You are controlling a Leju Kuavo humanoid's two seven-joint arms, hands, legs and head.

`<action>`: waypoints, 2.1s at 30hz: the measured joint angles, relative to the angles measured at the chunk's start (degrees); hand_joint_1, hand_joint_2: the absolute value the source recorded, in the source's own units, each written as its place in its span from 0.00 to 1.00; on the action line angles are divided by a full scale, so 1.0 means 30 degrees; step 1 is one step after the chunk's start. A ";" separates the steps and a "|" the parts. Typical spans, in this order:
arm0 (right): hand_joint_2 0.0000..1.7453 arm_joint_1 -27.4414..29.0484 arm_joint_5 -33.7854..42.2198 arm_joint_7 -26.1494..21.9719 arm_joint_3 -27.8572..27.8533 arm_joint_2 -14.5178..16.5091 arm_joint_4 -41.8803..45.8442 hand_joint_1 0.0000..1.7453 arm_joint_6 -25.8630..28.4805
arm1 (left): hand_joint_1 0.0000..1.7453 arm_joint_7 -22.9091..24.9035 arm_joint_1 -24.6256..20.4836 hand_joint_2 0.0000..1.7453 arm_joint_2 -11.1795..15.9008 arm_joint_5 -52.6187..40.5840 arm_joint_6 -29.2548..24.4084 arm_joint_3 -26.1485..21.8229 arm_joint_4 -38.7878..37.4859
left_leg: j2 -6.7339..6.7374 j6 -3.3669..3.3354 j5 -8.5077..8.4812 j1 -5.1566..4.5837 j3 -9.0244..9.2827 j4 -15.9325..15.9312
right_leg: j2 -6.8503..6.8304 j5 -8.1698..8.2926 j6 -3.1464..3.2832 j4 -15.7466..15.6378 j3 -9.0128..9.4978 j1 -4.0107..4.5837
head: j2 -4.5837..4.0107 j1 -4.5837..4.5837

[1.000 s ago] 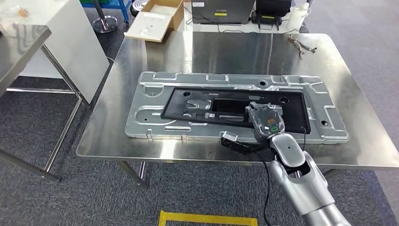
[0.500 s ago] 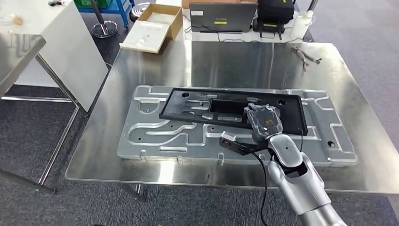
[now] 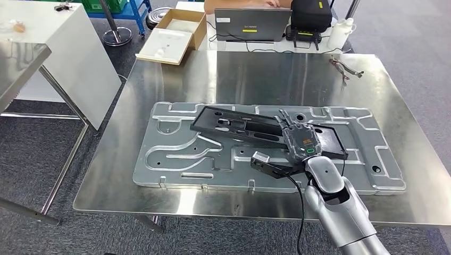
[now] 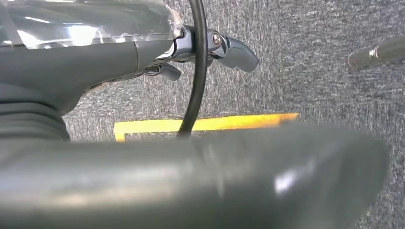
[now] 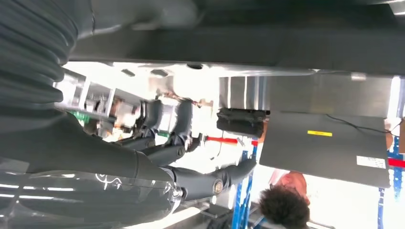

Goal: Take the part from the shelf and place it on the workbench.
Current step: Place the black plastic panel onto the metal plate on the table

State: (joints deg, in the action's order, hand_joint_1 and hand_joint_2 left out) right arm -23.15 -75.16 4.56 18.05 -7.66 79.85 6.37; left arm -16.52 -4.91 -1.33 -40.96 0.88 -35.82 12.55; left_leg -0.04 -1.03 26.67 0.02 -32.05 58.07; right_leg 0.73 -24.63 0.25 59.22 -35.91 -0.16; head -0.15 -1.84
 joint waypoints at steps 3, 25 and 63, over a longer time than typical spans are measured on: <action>1.00 0.0061 0.0005 -0.0022 -0.0133 0.0106 0.0009 0.00 0.0005 | 0.00 -0.0033 -0.0027 0.00 -0.0024 0.0000 0.0011 -0.0024 0.0000 | 0.0094 -0.0209 -0.0278 0.0119 0.0120 -0.0248 | -0.0055 -0.1343 -0.0282 0.1981 -0.0875 -0.0062 | 0.0000 0.0000; 1.00 0.0551 0.0060 -0.0144 -0.0264 0.0171 -0.0113 0.00 0.0104 | 0.00 -0.0091 -0.0028 0.00 -0.0078 0.0120 0.0350 -0.0428 -0.0005 | 0.0029 0.0653 0.1382 0.0219 -0.0197 0.2309 | -0.0088 0.0261 0.0419 -0.0027 -0.0264 -0.0135 | 0.0000 -0.0005; 1.00 0.1127 -0.0022 -0.0239 -0.0503 0.0344 -0.0375 0.00 0.0375 | 0.00 -0.0157 -0.0128 0.00 -0.0146 0.0084 0.0395 -0.0512 -0.0007 | 0.0130 0.0098 0.0628 0.0246 0.1023 -0.0093 | -0.0234 0.0613 -0.0567 0.0225 -0.1150 -0.0259 | 0.0000 0.0002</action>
State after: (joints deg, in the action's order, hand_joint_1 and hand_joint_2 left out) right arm -19.77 -75.23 3.85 16.55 -6.63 78.73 7.50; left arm -16.99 -5.30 -1.76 -40.71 2.07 -37.35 12.52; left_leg 0.35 -0.73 28.55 0.75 -28.98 57.79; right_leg 0.03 -22.80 -1.45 59.90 -39.36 -0.93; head -0.15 -1.83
